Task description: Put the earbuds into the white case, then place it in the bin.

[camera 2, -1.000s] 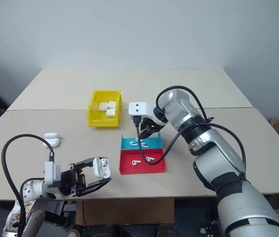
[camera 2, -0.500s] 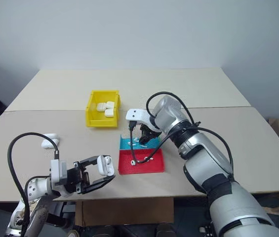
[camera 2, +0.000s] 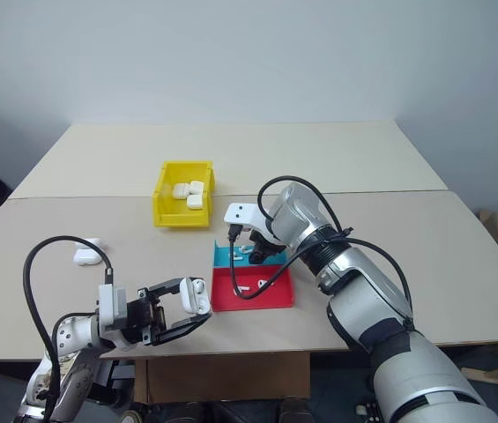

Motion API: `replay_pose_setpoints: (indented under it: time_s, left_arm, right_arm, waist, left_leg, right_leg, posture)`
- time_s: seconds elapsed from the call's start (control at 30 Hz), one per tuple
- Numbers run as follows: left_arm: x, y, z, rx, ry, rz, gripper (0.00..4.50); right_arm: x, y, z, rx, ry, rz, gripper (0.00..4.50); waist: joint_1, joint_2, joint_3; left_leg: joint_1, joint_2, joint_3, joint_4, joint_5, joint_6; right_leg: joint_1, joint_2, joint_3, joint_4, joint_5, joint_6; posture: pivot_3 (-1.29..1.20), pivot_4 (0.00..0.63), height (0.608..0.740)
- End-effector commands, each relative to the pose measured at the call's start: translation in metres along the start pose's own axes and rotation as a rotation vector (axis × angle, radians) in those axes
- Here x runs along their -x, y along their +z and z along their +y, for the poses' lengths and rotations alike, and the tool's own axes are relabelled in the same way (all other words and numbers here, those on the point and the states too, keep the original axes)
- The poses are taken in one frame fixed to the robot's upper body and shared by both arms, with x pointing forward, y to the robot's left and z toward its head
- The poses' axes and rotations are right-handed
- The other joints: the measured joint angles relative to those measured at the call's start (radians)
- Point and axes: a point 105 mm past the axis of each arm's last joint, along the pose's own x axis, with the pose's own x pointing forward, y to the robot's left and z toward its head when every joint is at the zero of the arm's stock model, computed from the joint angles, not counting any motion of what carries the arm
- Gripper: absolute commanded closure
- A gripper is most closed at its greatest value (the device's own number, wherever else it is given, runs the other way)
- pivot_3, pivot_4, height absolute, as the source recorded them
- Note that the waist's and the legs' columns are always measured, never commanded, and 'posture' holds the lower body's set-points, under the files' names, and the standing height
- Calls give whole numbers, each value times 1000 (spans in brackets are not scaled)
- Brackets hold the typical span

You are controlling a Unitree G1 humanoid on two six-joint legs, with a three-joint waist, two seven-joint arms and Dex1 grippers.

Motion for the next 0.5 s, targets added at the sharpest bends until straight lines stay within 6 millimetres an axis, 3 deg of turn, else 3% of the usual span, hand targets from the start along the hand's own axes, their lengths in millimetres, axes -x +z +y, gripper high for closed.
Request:
replay_pose_setpoints:
  time_s: [0.03,0.5]
  left_arm:
    - [-2,7,0,-49,-3,-24,1708]
    - [1,6,0,-53,11,-11,1708]
  right_arm:
    - [1,9,1,28,-11,-13,2230]
    - [-5,1,-2,34,-17,20,2230]
  waist:
    - [0,0,0]
    - [0,0,0]
  left_leg:
    - [0,0,0,0,0,0]
    - [0,0,0,0,0,0]
  right_leg:
    - [0,0,0,0,0,0]
    - [0,0,0,0,0,0]
  posture:
    - [0,150,740]
    - [0,150,740]
